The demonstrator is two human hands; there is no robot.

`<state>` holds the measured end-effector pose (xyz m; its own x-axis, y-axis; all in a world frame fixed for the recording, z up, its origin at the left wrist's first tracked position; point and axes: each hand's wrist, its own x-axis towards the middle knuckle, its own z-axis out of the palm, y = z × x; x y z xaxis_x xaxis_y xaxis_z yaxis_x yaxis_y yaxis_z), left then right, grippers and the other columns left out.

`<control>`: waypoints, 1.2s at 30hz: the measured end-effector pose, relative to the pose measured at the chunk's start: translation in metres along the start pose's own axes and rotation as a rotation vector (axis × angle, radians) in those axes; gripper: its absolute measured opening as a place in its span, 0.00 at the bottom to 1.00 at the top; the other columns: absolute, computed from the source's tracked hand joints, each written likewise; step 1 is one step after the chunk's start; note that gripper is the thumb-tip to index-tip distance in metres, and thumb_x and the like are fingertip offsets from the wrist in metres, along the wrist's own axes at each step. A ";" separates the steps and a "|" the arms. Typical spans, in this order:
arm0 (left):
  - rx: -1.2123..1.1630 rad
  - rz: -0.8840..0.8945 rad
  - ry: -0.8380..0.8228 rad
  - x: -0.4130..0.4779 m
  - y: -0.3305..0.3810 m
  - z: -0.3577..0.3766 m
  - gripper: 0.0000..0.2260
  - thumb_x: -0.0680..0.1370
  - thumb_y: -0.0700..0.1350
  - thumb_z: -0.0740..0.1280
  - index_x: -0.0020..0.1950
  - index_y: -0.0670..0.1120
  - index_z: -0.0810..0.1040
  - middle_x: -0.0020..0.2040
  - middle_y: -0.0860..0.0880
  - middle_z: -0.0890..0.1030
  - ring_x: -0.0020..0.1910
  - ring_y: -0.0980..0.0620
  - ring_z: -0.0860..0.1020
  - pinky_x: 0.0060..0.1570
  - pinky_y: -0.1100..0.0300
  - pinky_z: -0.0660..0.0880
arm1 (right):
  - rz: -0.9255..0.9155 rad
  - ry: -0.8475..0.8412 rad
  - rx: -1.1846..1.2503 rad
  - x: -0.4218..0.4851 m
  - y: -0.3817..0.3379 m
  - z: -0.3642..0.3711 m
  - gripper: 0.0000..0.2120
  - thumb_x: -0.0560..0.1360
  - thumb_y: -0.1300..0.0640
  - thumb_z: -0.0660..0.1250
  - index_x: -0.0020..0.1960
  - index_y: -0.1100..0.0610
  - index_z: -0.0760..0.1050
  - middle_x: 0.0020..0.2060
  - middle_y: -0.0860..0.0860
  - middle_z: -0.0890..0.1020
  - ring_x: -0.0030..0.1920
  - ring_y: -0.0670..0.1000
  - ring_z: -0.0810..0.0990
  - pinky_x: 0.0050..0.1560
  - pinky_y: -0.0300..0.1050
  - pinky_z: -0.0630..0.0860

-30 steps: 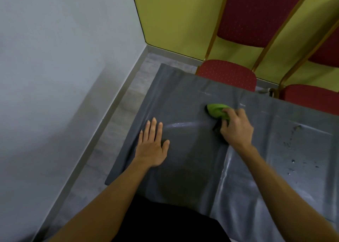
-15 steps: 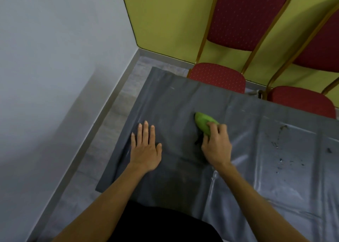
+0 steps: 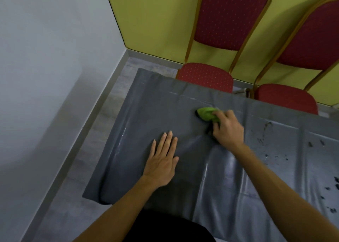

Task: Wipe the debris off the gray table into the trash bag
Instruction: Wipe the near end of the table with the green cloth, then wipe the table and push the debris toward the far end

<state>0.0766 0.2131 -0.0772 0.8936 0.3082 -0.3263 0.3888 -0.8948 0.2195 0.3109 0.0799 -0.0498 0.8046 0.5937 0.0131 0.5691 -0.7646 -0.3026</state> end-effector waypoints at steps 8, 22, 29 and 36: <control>0.026 0.000 0.000 -0.002 -0.002 0.001 0.29 0.83 0.56 0.44 0.80 0.47 0.37 0.79 0.47 0.33 0.78 0.48 0.32 0.77 0.44 0.40 | 0.561 0.041 0.077 0.070 0.064 -0.025 0.18 0.76 0.55 0.62 0.63 0.61 0.69 0.61 0.62 0.69 0.56 0.67 0.75 0.55 0.60 0.74; 0.013 -0.050 -0.026 0.004 0.005 0.001 0.30 0.83 0.55 0.46 0.79 0.48 0.34 0.77 0.49 0.28 0.76 0.50 0.28 0.75 0.46 0.33 | -0.125 -0.188 0.139 -0.134 -0.036 0.010 0.21 0.72 0.57 0.68 0.65 0.54 0.75 0.54 0.55 0.76 0.49 0.59 0.79 0.37 0.54 0.80; -0.080 -0.110 -0.044 -0.035 0.012 -0.002 0.31 0.83 0.54 0.52 0.80 0.51 0.40 0.79 0.46 0.31 0.77 0.46 0.30 0.76 0.41 0.38 | 0.249 0.028 0.105 -0.083 0.047 -0.007 0.19 0.74 0.58 0.67 0.65 0.54 0.75 0.54 0.57 0.73 0.49 0.63 0.78 0.40 0.54 0.76; -0.088 -0.162 0.027 -0.085 -0.005 0.016 0.29 0.83 0.56 0.51 0.80 0.54 0.42 0.79 0.49 0.35 0.77 0.47 0.32 0.76 0.45 0.37 | 0.339 0.076 0.226 -0.136 -0.039 0.024 0.18 0.75 0.57 0.66 0.64 0.56 0.73 0.54 0.56 0.72 0.52 0.62 0.76 0.43 0.56 0.77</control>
<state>-0.0051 0.1860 -0.0650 0.8227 0.4559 -0.3394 0.5455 -0.8011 0.2462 0.1750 0.0347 -0.0622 0.9550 0.2912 -0.0558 0.2250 -0.8345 -0.5030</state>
